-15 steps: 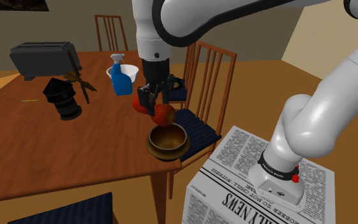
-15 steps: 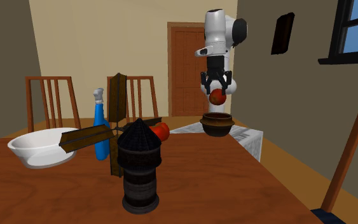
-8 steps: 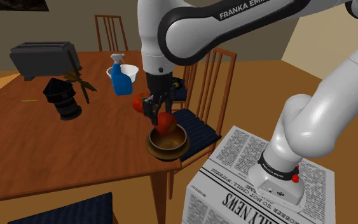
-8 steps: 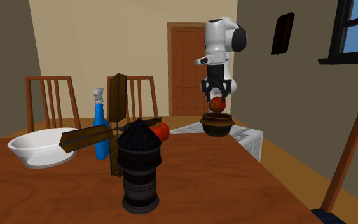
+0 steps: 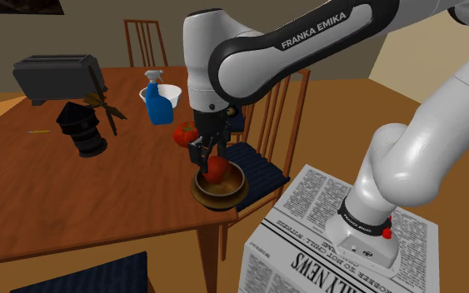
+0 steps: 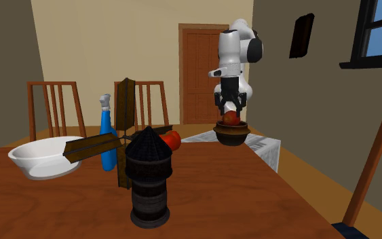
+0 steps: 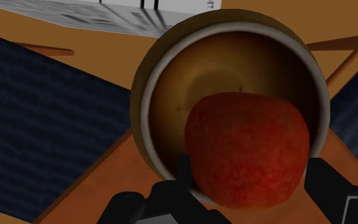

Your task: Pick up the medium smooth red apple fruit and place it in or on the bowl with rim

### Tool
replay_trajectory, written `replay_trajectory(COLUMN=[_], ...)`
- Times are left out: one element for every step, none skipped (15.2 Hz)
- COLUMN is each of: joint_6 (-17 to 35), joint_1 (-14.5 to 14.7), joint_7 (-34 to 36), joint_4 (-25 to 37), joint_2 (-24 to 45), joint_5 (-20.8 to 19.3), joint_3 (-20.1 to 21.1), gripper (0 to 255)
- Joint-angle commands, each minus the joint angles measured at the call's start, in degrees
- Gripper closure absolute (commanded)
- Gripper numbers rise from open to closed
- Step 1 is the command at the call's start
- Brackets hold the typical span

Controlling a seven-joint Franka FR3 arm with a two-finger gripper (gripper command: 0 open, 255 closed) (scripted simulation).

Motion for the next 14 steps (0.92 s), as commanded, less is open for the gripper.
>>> replay_trajectory(joint_6=[0.19,0.19,0.19,0.19,0.19,0.19,0.19,0.19,0.19,0.19,0.19,-1.84,-3.84,-5.83], joint_1=[0.01,0.01,0.01,0.01,0.01,0.01,0.01,0.01,0.01,0.01,0.01,-0.06,-0.12,-0.19], joint_7=[0.02,0.02,0.02,0.02,0.02,0.02,0.02,0.02,0.02,0.02,0.02,-0.04,-0.08,-0.11], joint_4=[-0.07,-0.07,-0.07,-0.07,-0.07,-0.07,-0.07,-0.07,-0.07,-0.07,-0.07,1.31,2.76,4.27], joint_2=[0.10,0.10,0.10,0.10,0.10,0.10,0.10,0.10,0.10,0.10,0.10,-0.56,-1.12,-1.59], joint_5=[-0.01,-0.01,-0.01,-0.01,-0.01,-0.01,-0.01,-0.01,-0.01,-0.01,-0.01,-0.02,-0.06,-0.11], joint_3=[0.03,0.03,0.03,0.03,0.03,0.03,0.03,0.03,0.03,0.03,0.03,-0.19,-0.41,-0.62], gripper=[255,255,255,255,255,0,0,0,0,0,0,0,0,0])
